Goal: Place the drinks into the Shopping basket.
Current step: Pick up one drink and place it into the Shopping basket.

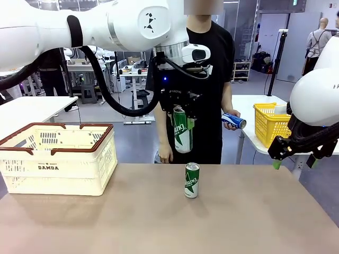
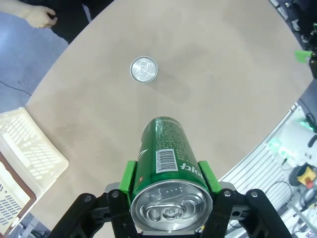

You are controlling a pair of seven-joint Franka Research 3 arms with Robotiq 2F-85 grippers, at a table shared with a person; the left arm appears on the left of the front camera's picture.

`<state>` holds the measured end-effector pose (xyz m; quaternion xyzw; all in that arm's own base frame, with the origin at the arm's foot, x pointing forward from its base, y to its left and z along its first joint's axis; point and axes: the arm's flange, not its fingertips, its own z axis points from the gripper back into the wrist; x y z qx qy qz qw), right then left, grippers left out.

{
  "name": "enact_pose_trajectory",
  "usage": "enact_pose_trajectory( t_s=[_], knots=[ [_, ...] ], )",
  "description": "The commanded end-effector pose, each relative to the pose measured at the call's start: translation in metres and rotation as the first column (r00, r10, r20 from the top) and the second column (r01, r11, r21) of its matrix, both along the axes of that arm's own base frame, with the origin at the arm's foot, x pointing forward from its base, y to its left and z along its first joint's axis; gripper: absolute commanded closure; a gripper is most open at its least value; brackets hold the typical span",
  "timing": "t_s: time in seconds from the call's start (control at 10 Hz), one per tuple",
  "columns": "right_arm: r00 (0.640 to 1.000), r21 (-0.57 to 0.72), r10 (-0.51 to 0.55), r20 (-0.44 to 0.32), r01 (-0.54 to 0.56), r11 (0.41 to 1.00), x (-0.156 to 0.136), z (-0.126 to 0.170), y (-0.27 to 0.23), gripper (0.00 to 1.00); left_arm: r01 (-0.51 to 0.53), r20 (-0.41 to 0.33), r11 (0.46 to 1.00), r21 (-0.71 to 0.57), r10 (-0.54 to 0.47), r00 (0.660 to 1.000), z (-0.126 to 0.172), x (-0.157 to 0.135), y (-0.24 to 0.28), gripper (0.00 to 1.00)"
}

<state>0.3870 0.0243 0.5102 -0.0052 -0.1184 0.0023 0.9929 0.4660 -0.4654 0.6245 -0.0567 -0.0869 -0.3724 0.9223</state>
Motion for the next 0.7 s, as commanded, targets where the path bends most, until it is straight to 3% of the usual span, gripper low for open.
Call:
enact_pose_trajectory(
  t_s=[0.0, 0.4, 0.5, 0.6],
  knots=[
    [1.0, -0.004, 0.001, 0.001, -0.001, 1.0, 0.0, 0.001, -0.002, 0.0, 0.002, 0.004, 1.0, -0.005, -0.002, 1.0, 0.003, -0.001, 0.001, 0.88],
    [1.0, -0.004, 0.001, 0.001, -0.001, 1.0, 0.0, 0.001, -0.002, 0.0, 0.002, 0.004, 1.0, -0.005, -0.002, 1.0, 0.003, -0.001, 0.001, 0.88],
    [1.0, -0.004, 0.001, 0.001, -0.001, 1.0, 0.0, 0.001, -0.002, 0.0, 0.0, -0.003, 1.0, 0.002, 0.0, 1.0, -0.003, 0.001, 0.0, 0.41],
    [1.0, -0.004, 0.001, 0.001, -0.001, 1.0, 0.0, 0.001, -0.002, 0.0, -0.046, 0.059, 0.999, 0.027, 0.044, 0.997, 0.005, 0.015, 0.008, 0.41]
  ],
)
